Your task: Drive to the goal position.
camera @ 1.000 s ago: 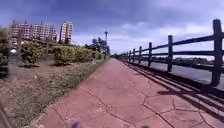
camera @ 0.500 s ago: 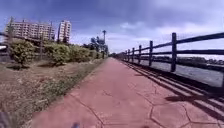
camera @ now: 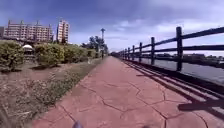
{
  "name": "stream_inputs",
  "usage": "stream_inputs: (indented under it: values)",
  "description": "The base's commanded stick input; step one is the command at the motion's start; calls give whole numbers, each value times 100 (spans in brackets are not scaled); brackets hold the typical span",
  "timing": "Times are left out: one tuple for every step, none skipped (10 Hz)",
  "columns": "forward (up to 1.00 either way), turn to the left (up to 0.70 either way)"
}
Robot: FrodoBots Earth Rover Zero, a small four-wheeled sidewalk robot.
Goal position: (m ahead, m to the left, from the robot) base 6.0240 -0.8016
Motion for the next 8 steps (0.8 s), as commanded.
stream_inputs:
  values:
    - [70, 0]
    - [70, 0]
    - [70, 0]
    - [70, 0]
    - [70, 0]
    - [70, 0]
    - [70, 0]
    - [70, 0]
